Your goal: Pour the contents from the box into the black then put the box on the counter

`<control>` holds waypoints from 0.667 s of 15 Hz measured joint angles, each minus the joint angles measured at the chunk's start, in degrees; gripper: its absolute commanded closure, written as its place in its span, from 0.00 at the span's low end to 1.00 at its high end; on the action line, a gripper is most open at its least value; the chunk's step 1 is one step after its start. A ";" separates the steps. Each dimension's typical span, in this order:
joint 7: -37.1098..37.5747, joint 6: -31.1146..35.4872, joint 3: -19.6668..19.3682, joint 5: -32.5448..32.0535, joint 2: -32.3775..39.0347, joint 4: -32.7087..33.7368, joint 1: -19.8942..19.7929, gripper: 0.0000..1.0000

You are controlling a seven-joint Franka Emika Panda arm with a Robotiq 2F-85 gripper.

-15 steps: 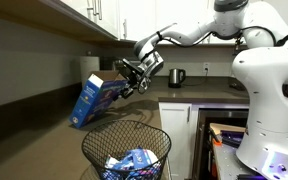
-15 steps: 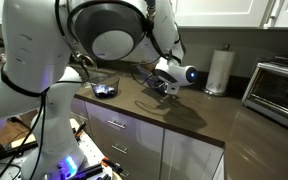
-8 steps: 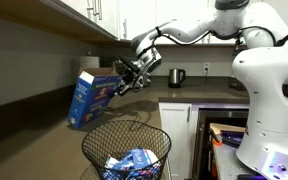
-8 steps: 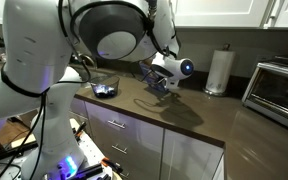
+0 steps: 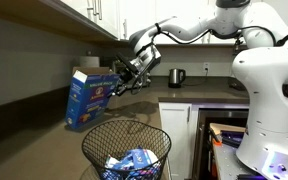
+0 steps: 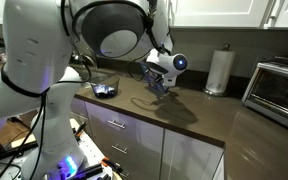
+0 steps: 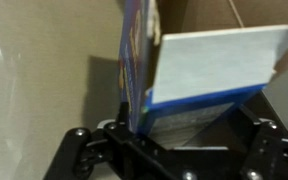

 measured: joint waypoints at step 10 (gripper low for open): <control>-2.62 10.34 4.31 0.00 0.00 -2.59 -0.10 0.00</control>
